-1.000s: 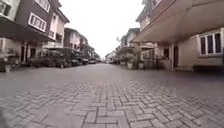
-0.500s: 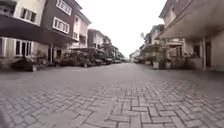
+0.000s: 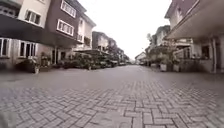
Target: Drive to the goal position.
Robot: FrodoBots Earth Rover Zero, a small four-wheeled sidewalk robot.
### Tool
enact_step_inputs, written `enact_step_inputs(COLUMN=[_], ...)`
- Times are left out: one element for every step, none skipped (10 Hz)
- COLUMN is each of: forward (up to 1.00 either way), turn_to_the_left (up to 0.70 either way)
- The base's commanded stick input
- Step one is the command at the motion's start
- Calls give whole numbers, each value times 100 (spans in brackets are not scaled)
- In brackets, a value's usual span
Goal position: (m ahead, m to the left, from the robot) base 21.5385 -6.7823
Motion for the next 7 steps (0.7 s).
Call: enact_step_inputs(forward=[70, 70, 70, 70, 70, 70, 70], turn_to_the_left=[0, 0, 0, -35, -35, -20, 0])
